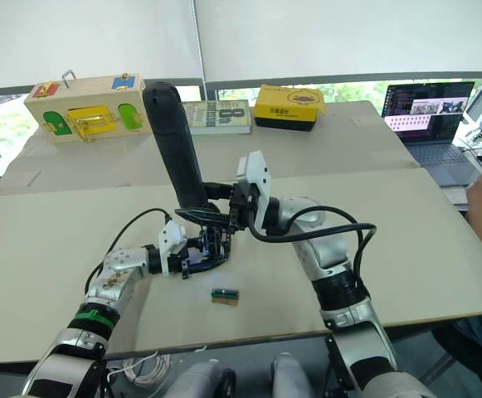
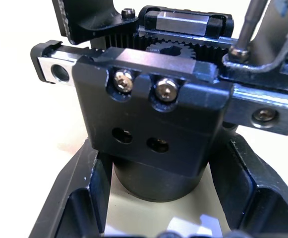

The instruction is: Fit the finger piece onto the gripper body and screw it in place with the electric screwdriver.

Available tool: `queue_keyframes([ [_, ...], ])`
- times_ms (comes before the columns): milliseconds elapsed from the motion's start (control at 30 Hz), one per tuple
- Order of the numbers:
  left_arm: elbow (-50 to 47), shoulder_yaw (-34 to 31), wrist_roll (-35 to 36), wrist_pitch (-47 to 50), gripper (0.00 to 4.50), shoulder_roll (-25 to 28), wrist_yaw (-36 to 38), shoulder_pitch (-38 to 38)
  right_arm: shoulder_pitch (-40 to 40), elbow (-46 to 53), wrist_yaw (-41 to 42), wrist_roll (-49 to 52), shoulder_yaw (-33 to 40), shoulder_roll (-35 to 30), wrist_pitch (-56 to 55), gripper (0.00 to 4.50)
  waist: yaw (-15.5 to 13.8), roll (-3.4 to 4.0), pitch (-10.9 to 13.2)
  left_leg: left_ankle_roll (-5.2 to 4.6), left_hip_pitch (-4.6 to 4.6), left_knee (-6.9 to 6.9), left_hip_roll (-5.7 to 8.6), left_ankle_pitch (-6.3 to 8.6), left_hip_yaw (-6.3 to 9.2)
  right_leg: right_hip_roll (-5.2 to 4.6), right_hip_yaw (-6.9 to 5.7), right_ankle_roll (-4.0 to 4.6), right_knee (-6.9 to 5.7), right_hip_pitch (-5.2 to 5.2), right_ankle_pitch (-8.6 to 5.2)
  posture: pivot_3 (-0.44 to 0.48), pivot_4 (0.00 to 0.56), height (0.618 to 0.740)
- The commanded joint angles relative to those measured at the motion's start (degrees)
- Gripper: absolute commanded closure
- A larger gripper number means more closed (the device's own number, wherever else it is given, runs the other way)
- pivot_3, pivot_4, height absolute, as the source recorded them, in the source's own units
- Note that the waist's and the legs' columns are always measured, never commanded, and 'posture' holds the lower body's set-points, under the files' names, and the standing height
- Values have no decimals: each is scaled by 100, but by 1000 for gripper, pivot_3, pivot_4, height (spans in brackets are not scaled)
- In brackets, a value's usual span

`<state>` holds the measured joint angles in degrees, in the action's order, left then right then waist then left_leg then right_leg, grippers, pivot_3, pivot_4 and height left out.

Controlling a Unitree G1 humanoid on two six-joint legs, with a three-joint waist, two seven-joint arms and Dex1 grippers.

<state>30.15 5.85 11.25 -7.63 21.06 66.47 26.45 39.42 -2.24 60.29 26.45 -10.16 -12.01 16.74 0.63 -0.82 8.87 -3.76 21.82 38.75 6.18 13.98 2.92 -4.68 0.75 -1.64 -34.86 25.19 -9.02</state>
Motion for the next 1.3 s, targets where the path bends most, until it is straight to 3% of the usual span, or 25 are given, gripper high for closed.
queue_keyframes([
  [33, -21, 117, -78, 41, 2197, -13, 10, -63, 137, 201, 72, 204, 156, 51, -72, 2580, -3, 0, 0, 0, 1, 0, 0, 0, 0, 0, 0, 0, 0, 1, 0, 0, 150, 740],
  [567, 21, 278, -233, 311, 2197, 105, -104, -154, 569, 600, 469, 725, 515, -66, -120, 2580, -6, 0, 3, 0, 23, 2, -1, 0, 1, -1, -2, 0, 4, 15, 0, 0, 150, 740],
  [633, 24, 232, -219, 384, 1178, 80, -226, -153, 580, 611, 485, 794, 561, -21, -166, 2580, -5, 0, 3, 1, 23, 1, -2, 0, 1, -1, -2, 0, 4, 16, 0, 0, 150, 740],
  [733, -54, 181, -218, 383, 59, 138, -298, -232, 638, 762, 469, 1000, 666, 50, -186, 2580, -10, 2, 4, 1, 20, 1, -1, 1, 1, -1, -1, 0, 3, 14, 0, 0, 150, 740],
  [900, -376, 42, -4, 384, 59, 363, -121, -510, 729, 1126, 356, 1297, 831, 22, -40, 2580, 46, 3, 5, 8, 21, -2, -8, 6, 0, -10, 2, 0, 2, 21, 0, 0, 150, 740],
  [1067, -899, -563, 518, 482, 59, 922, 60, -1030, 518, 1878, 15, 1672, 1451, -697, 331, 2580, 80, 3, 5, 14, 46, -13, -18, 10, -6, -8, -1, 9, -11, 83, -2, 0, 150, 740],
  [1300, -1476, -1317, 1240, 723, 59, 1889, 746, -1540, -800, 2612, -168, 2063, 2613, -2189, 758, 2580, 1, 2, 23, 11, 60, -25, -23, 9, -10, -27, -5, 30, -7, 98, -14, 0, 150, 740],
])
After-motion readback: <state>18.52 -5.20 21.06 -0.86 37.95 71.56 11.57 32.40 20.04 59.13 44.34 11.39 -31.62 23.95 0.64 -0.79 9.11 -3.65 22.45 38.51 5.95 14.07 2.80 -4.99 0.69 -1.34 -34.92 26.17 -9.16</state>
